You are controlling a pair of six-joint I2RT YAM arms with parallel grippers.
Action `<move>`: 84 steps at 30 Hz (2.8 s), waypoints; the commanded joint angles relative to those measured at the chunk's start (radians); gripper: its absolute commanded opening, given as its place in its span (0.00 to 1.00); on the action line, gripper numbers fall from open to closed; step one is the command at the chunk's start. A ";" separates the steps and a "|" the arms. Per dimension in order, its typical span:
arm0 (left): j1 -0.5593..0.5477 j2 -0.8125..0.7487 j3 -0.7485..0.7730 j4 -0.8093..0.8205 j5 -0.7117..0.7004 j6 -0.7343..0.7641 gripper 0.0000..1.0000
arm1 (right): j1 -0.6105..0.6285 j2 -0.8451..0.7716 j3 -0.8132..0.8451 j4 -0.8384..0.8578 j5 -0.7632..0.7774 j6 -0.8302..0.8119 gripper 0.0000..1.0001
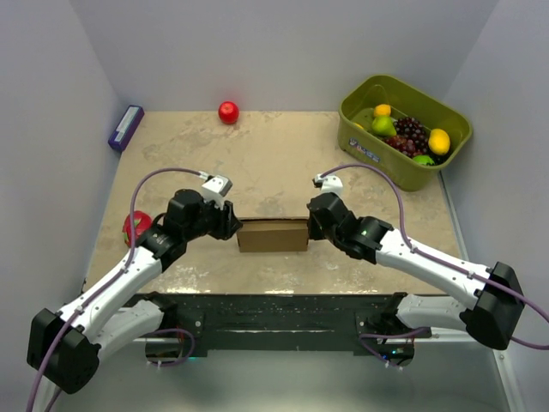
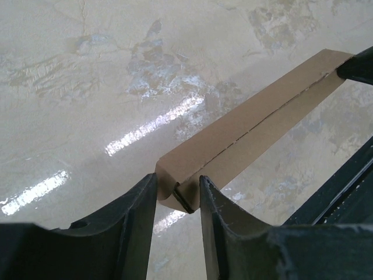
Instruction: Fold the paper box
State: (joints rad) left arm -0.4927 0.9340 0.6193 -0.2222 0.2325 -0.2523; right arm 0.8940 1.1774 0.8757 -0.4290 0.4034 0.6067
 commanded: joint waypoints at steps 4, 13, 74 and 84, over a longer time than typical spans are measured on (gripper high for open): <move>-0.032 -0.004 0.034 -0.025 -0.116 -0.019 0.53 | 0.019 0.010 0.008 -0.080 0.020 0.030 0.00; -0.035 0.025 0.003 0.044 -0.061 -0.065 0.41 | 0.037 -0.002 0.009 -0.085 0.031 0.045 0.00; -0.124 0.196 0.077 0.193 -0.145 -0.085 0.35 | 0.092 -0.051 -0.009 -0.171 0.140 0.127 0.00; -0.133 0.213 0.102 0.133 -0.199 -0.074 0.16 | 0.091 -0.032 -0.006 -0.168 0.137 0.125 0.00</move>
State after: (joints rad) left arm -0.6125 1.1336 0.6834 -0.0723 0.0391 -0.3462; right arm 0.9810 1.1255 0.8764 -0.5884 0.5583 0.7147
